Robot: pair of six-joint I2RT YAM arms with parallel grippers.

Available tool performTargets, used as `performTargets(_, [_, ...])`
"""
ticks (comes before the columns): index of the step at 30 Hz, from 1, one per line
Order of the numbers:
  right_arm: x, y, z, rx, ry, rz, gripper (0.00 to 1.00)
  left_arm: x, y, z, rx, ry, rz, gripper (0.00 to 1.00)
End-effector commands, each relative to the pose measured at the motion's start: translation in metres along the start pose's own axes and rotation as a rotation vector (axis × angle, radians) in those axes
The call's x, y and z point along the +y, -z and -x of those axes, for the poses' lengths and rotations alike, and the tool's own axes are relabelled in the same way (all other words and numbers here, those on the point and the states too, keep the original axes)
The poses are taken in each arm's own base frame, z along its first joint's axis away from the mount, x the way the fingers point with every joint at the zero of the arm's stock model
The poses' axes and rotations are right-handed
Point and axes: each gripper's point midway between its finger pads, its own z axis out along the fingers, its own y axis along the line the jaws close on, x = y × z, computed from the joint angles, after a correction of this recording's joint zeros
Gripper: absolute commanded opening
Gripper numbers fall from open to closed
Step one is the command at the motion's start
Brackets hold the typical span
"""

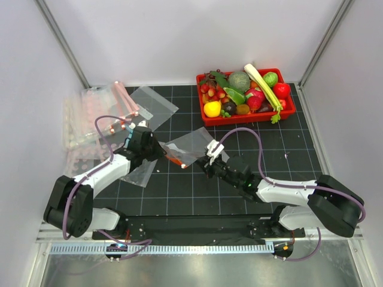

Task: Place the food in the zip-top bag and seal the zipper
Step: Open the zipper of the food storage bag.

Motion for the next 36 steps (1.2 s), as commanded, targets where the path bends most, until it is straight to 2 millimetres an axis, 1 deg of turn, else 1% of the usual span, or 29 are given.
performTargets(1, [0.011,-0.005,0.022,-0.057,0.027,0.050,0.01,-0.022,0.005,0.023,-0.067,-0.027,-0.067,0.00])
performTargets(8, [0.016,0.001,0.029,-0.069,0.017,0.068,0.01,-0.021,0.012,0.026,-0.095,-0.030,-0.073,0.00])
performTargets(11, [0.016,0.003,0.030,-0.067,0.014,0.060,0.01,-0.021,0.011,0.023,-0.082,-0.029,-0.079,0.00])
performTargets(14, [0.015,0.001,0.030,-0.066,0.015,0.057,0.01,-0.023,0.009,0.016,-0.048,-0.019,-0.092,0.09])
performTargets(15, [0.015,0.001,0.030,-0.066,0.015,0.057,0.01,-0.024,0.009,0.012,-0.032,-0.014,-0.106,0.15])
performTargets(17, [0.015,0.001,0.030,-0.067,0.012,0.057,0.01,-0.024,0.005,0.006,-0.011,0.007,-0.113,0.19])
performTargets(19, [0.014,0.001,0.031,-0.070,0.012,0.051,0.01,-0.027,0.003,0.004,0.000,0.022,-0.131,0.20])
performTargets(20, [0.015,0.001,0.030,-0.070,0.010,0.053,0.01,-0.027,0.002,0.003,0.006,0.030,-0.132,0.23])
performTargets(26, [0.016,0.001,0.030,-0.072,0.014,0.045,0.01,-0.030,-0.009,-0.012,0.085,0.082,-0.154,0.27])
performTargets(27, [0.017,0.000,0.028,-0.067,0.016,0.049,0.01,-0.035,-0.010,-0.008,0.072,0.082,-0.170,0.27])
performTargets(28, [0.020,0.000,0.028,-0.066,0.021,0.057,0.01,-0.034,-0.012,-0.009,0.079,0.083,-0.168,0.26])
performTargets(31, [0.026,-0.002,0.025,-0.057,0.043,0.071,0.01,-0.035,-0.014,-0.005,0.072,0.070,-0.166,0.15])
performTargets(33, [0.028,-0.002,0.024,-0.055,0.050,0.076,0.01,-0.036,-0.013,-0.003,0.067,0.044,-0.168,0.00])
performTargets(35, [0.028,-0.002,0.024,-0.052,0.052,0.079,0.03,-0.036,-0.012,0.001,0.048,0.032,-0.162,0.00])
performTargets(36, [0.029,-0.001,0.026,-0.057,0.047,0.079,0.08,-0.036,-0.010,0.003,0.035,0.027,-0.160,0.00])
